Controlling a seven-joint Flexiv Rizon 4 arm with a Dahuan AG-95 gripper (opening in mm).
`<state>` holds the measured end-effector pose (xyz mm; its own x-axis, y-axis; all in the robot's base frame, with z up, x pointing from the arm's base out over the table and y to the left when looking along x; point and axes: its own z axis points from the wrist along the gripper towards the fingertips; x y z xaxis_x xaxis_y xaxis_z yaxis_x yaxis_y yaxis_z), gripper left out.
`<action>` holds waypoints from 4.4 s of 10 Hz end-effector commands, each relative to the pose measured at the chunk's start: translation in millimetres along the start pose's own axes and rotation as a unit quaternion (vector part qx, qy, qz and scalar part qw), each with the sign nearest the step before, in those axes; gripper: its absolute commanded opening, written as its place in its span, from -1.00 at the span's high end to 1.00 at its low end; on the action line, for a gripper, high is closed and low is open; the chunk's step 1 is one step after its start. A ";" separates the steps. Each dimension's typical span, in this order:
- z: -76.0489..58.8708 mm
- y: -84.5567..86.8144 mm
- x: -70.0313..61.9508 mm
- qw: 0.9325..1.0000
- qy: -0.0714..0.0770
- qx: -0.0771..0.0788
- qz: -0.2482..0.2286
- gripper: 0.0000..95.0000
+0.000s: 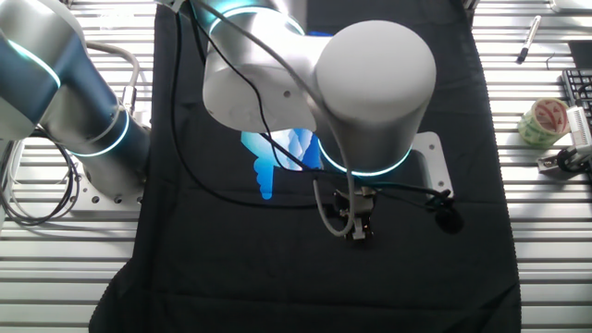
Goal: Pick up the small block on the left and move it to the right
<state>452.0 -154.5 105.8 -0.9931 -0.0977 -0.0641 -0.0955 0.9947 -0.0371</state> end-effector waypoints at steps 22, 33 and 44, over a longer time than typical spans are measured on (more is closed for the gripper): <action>0.4 -1.8 -2.1 1.000 -0.007 0.005 0.006 0.20; -2.1 -2.3 -1.4 0.999 0.017 -0.011 0.039 0.60; -5.5 -4.4 -1.5 1.000 0.010 0.006 0.005 0.20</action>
<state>453.1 -158.5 112.2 -0.9954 -0.0850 -0.0435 -0.0830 0.9955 -0.0465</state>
